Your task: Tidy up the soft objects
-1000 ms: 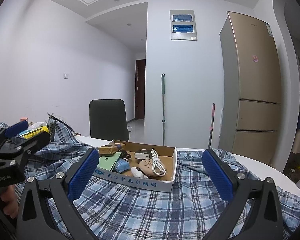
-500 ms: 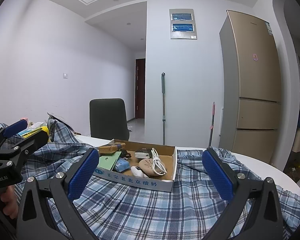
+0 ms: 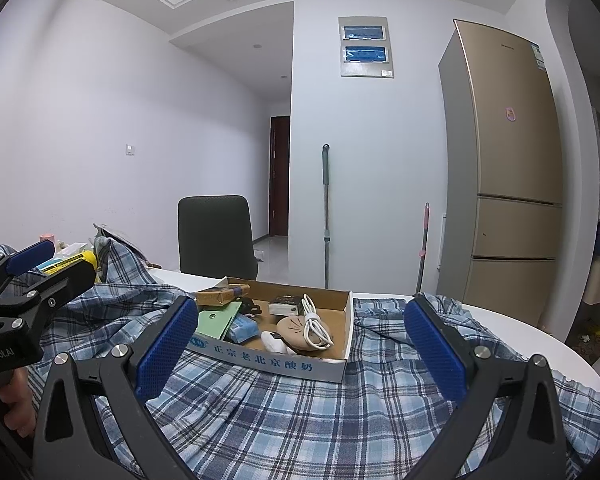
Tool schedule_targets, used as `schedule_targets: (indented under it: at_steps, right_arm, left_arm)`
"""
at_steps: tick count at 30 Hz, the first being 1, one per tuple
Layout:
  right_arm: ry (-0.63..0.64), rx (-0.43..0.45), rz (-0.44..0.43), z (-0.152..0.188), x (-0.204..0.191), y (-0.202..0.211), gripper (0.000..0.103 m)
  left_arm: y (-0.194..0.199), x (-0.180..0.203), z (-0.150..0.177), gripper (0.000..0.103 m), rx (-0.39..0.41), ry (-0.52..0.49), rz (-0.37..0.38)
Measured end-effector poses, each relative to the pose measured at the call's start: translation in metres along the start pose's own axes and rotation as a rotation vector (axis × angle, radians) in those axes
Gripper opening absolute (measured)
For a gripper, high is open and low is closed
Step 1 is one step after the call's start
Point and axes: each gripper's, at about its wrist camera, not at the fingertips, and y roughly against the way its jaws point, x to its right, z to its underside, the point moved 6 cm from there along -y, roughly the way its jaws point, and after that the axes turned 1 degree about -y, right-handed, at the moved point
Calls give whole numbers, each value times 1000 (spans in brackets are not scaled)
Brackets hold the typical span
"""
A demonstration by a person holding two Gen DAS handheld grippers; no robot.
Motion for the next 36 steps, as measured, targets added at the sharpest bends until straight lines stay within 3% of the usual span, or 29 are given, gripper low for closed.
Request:
schedule_targets:
  at_steps: [36]
  right_arm:
    - [-2,-9,1,2,-2,-1,103]
  left_arm:
    - [1,-4,4,103,5,4,-4]
